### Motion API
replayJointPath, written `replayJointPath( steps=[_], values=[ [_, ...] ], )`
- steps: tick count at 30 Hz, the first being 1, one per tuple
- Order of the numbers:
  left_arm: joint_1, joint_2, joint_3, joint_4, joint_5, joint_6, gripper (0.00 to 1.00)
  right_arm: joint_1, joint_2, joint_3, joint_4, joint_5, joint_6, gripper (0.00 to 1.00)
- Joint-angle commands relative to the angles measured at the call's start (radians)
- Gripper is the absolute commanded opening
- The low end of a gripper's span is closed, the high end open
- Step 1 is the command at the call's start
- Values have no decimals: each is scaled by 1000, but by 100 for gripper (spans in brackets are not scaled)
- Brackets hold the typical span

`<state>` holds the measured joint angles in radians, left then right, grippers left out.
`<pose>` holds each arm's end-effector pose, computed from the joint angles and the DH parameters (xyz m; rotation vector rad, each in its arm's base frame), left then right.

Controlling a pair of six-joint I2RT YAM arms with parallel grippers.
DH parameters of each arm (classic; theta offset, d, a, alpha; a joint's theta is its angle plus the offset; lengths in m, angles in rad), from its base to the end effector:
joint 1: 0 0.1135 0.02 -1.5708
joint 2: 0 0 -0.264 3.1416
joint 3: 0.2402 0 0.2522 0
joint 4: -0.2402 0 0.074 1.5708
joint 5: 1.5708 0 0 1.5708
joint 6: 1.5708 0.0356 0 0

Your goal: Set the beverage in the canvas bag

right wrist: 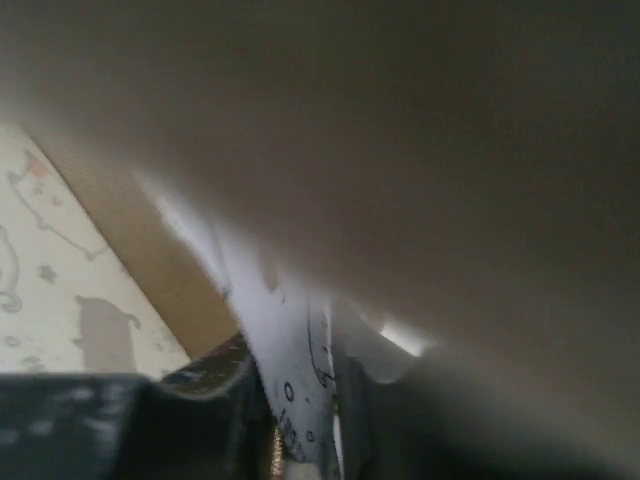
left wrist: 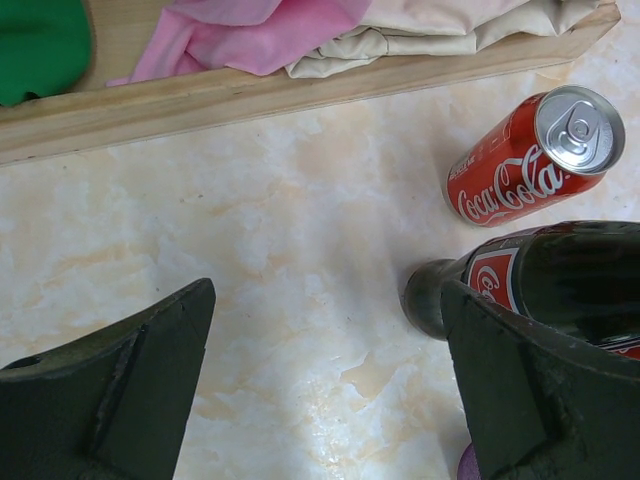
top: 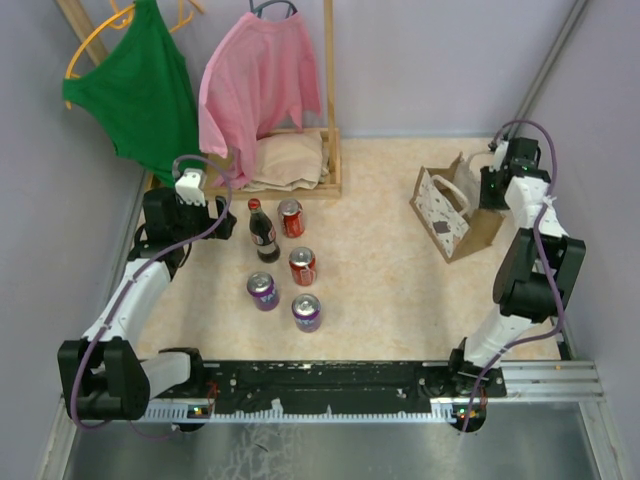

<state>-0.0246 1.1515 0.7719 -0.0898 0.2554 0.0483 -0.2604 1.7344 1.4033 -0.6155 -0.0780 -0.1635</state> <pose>0.2587 -0.0154 0.2705 0.2335 2.0190 -0.2454 0.3661 -0.0947 0.2622 0.0902 2.5132 -0.0748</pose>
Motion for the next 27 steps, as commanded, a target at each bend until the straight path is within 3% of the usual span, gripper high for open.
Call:
replayJointPath(
  steps=[1,2,9,15,27],
  values=[
    [-3,-2,21,23,19,-13,100,3,-89,-31,58,-11,5,4],
    [-4,-3,20,23,20,-14,100,9,-112,-42,61,-13,8,0],
    [-4,-8,17,22,26,-20,100,93,-226,-117,37,-19,78,0],
    [-4,-20,10,16,42,-28,100,212,-333,-227,18,13,214,0],
    [-5,-47,28,-25,62,-40,100,304,-515,-454,-10,34,466,0]
  ],
)
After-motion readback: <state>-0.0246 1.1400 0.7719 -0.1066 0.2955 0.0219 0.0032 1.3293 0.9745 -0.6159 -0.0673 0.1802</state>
